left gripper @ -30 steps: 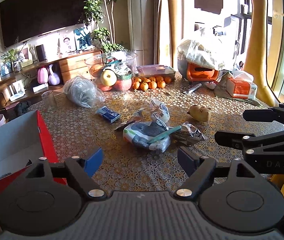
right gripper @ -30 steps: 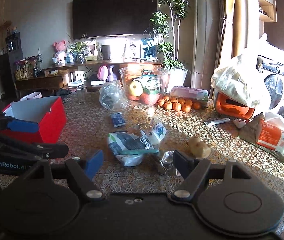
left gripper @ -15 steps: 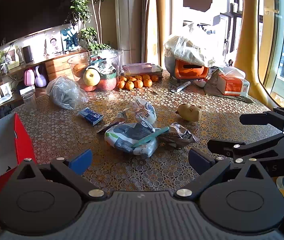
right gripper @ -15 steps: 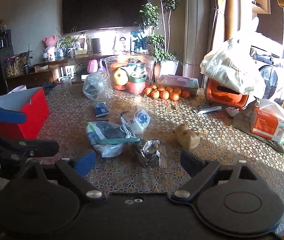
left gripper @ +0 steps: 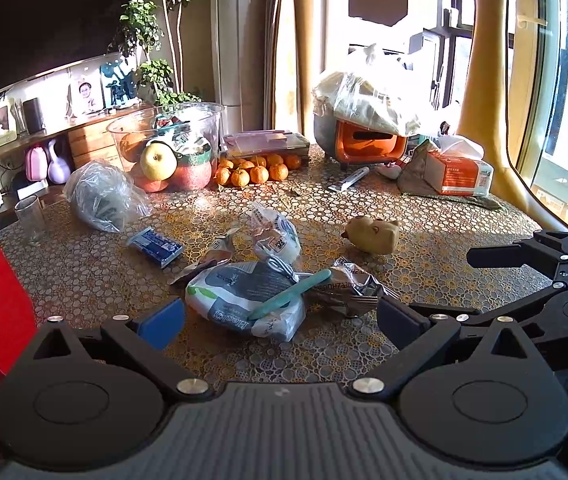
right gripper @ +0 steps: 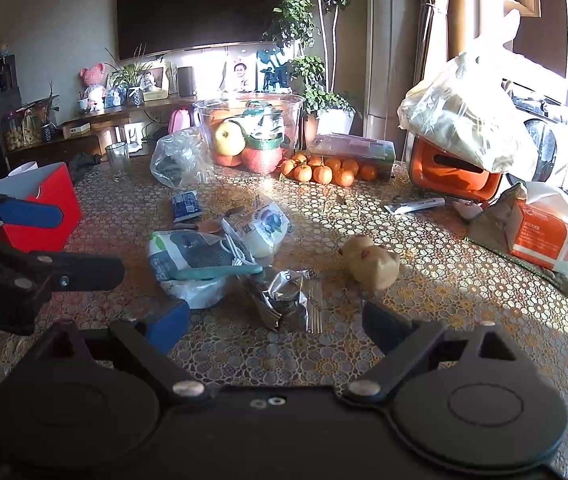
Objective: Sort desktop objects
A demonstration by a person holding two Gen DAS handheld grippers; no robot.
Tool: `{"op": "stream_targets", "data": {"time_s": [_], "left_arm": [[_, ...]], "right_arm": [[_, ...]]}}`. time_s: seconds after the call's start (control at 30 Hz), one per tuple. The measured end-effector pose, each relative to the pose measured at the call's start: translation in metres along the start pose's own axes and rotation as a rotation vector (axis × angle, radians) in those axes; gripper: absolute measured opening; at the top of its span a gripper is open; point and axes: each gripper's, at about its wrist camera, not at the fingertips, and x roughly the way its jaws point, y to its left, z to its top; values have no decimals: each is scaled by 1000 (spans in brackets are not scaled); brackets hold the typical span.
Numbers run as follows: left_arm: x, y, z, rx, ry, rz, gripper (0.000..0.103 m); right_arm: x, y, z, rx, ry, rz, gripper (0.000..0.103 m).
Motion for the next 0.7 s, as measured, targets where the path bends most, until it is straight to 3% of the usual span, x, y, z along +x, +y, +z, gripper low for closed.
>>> {"op": "stream_targets", "data": {"time_s": [0.7], "left_arm": [[80, 12, 3, 44, 66, -16, 103]], "right_arm": [[65, -7, -3, -5, 58, -7, 91]]}}
